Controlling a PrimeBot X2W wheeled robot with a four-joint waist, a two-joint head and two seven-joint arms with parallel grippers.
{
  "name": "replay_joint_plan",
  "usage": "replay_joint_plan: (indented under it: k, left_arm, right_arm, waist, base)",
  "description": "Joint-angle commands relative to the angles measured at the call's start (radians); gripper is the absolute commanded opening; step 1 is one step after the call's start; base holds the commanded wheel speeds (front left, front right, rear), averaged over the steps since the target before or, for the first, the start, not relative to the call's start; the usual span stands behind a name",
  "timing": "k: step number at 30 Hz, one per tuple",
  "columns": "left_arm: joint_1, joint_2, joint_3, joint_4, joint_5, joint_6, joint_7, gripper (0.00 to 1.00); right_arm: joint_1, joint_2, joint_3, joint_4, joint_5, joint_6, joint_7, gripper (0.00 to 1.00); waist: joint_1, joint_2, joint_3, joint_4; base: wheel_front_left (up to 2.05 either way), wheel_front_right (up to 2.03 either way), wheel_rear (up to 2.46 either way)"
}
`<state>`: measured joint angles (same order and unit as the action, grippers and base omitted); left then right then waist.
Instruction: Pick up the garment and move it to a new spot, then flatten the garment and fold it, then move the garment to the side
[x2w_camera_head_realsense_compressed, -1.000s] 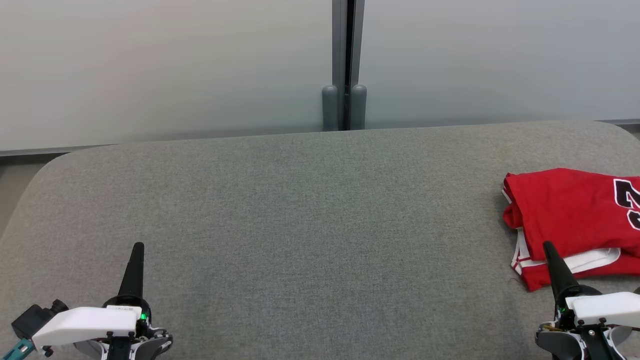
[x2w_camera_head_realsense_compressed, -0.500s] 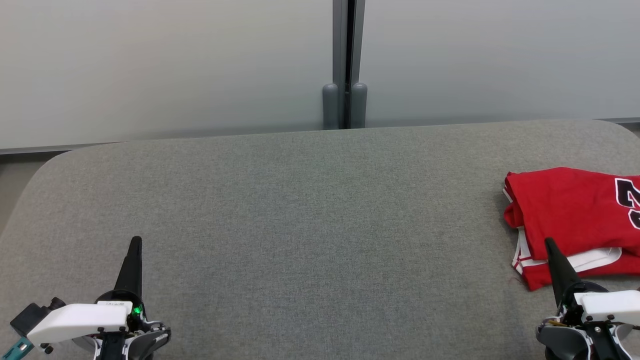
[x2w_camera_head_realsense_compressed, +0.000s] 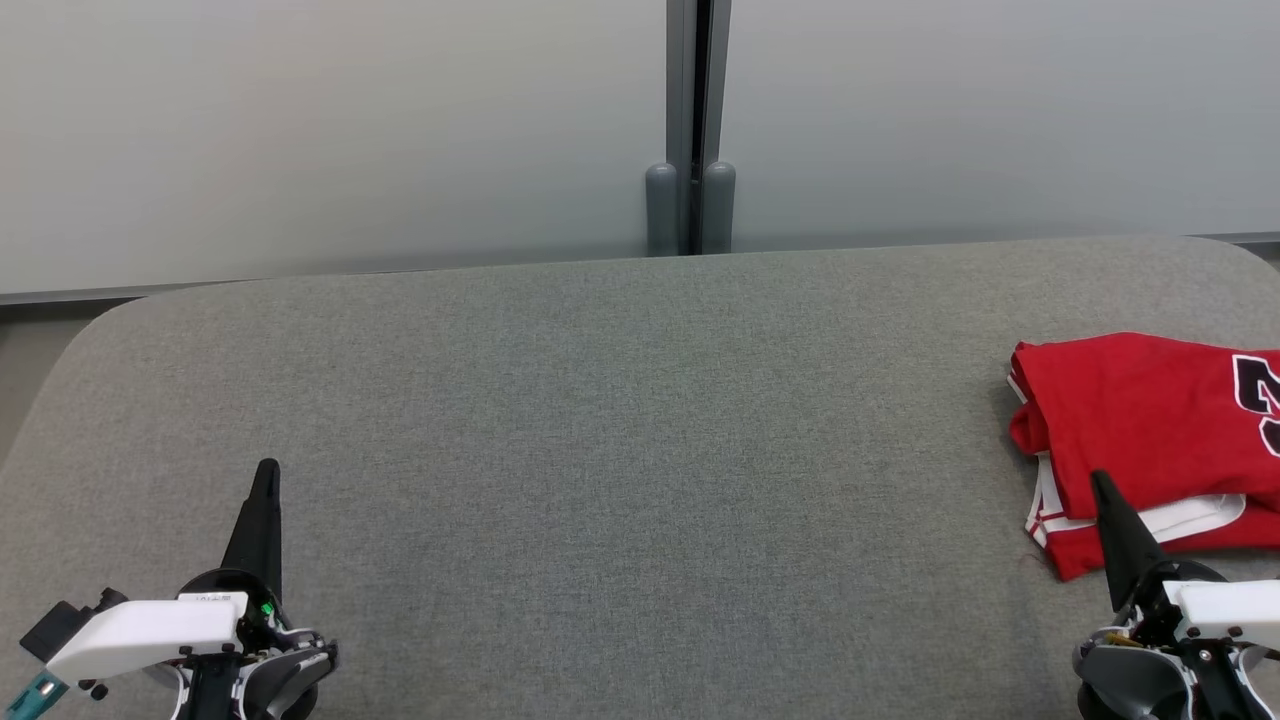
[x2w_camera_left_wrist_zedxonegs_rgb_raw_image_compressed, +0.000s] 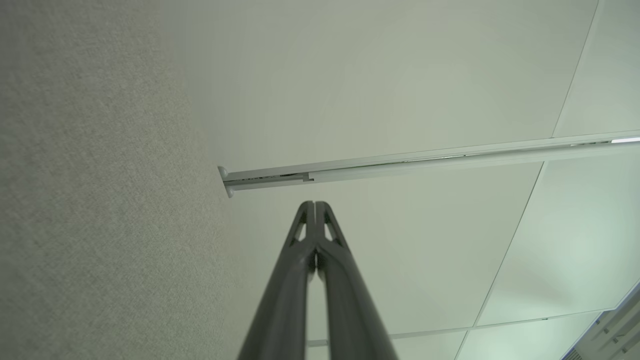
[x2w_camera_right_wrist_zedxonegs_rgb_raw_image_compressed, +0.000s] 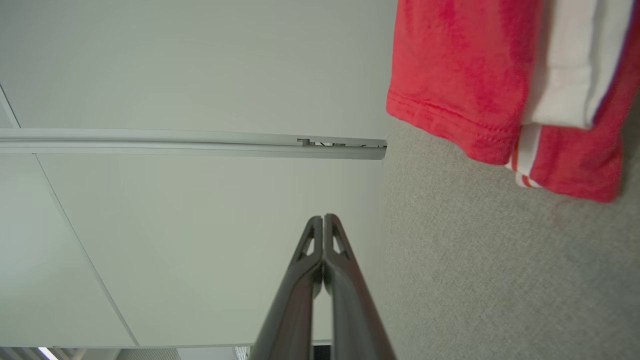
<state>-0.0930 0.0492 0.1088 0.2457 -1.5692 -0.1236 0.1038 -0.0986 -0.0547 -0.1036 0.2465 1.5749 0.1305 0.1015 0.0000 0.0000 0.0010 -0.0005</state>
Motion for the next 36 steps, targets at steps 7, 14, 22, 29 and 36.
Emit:
replay_joint_plan:
  k: [7,14,22,29,36]
  left_arm:
    - [-0.024,0.002,0.009,0.000,-0.045,-0.011,0.014,0.00]
    - [-0.022,0.002,0.008,0.000,-0.044,-0.010,0.014,0.00]
    - [-0.022,0.002,0.008,0.000,-0.044,-0.010,0.014,0.00]
    - [-0.022,0.002,0.008,0.000,-0.044,-0.010,0.014,0.00]
    - [-0.022,0.002,0.008,0.000,-0.044,-0.010,0.014,0.00]
  right_arm:
    - [-0.014,0.003,-0.012,-0.003,0.041,0.000,0.014,0.00]
    - [-0.014,0.003,-0.012,-0.003,0.040,0.000,0.014,0.00]
    - [-0.014,0.003,-0.012,-0.003,0.039,0.000,0.015,0.00]
    - [-0.014,0.003,-0.013,-0.003,0.039,0.000,0.015,0.00]
    - [-0.014,0.003,-0.013,-0.003,0.039,0.000,0.015,0.00]
  waist:
    - [0.0000,0.0000,0.002,0.000]
    - [0.0000,0.0000,0.002,0.000]
    - [0.0000,0.0000,0.002,0.000]
    - [0.0000,0.0000,0.002,0.000]
    - [0.0000,0.0000,0.002,0.000]
  base:
    - [0.00,0.00,0.00]
    - [0.00,0.00,0.00]
    - [0.00,0.00,0.00]
    - [0.00,0.00,0.00]
    - [0.00,0.00,0.00]
